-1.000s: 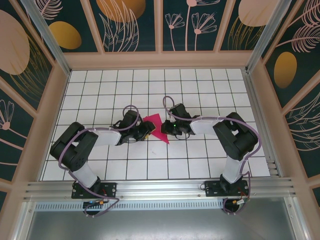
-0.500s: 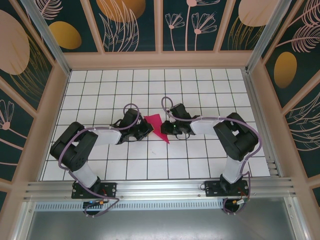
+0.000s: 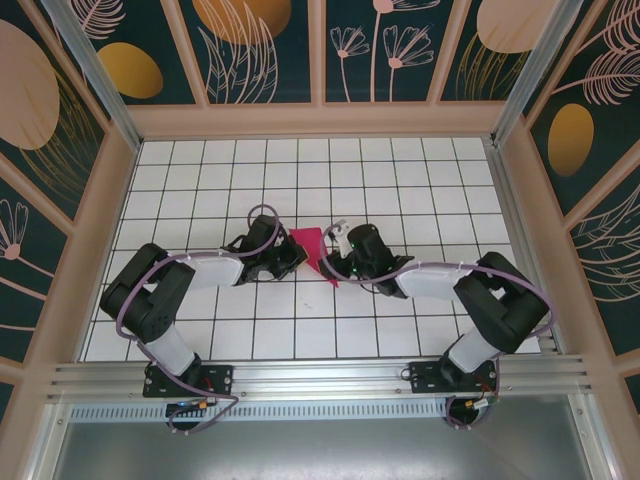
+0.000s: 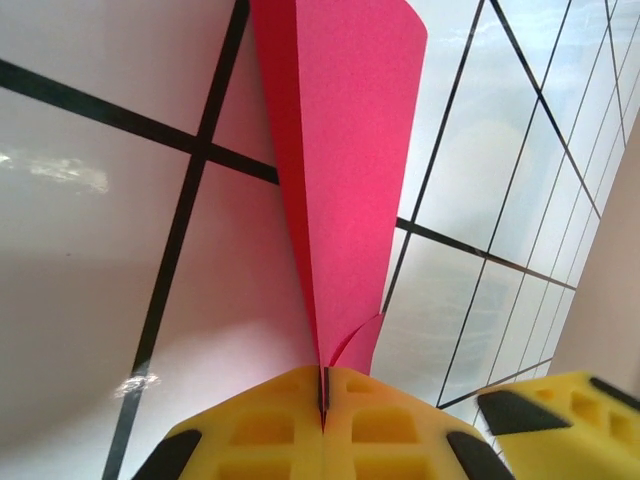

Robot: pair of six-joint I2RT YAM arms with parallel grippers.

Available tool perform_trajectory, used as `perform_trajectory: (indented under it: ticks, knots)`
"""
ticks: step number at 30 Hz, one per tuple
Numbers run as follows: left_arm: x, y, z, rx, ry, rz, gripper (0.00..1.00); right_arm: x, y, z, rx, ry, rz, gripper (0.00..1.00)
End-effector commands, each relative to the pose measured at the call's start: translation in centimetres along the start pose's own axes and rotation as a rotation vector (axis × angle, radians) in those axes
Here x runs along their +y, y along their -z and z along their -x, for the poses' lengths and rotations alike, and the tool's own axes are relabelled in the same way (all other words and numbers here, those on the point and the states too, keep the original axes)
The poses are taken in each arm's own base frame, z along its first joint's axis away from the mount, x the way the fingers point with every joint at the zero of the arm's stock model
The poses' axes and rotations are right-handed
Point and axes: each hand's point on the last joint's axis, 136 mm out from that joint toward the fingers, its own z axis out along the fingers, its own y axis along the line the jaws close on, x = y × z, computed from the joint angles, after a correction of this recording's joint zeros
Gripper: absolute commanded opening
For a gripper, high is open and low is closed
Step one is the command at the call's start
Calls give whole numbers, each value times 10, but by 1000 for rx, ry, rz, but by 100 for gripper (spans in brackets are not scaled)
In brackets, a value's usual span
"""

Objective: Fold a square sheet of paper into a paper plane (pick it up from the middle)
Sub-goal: Fold the wing for the fifth time at the center of the table.

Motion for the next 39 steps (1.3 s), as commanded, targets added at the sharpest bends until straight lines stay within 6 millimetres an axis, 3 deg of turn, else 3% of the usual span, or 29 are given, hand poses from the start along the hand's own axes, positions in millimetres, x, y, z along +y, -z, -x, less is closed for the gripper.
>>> perform_trajectory:
  ticks: [1,9,22,39]
  knots:
    - [-8,1,0,4,-12,2,1,7,2,13,-95,224,-44,49]
    - [-11,1,1,6,-8,-1,2,22,-13,-2,-104,349,-33,47]
    - [-11,1,1,6,-4,3,2,8,-38,-8,-101,445,-134,39]
    - [-8,1,1,6,-5,8,3,19,-40,1,-152,459,-92,34]
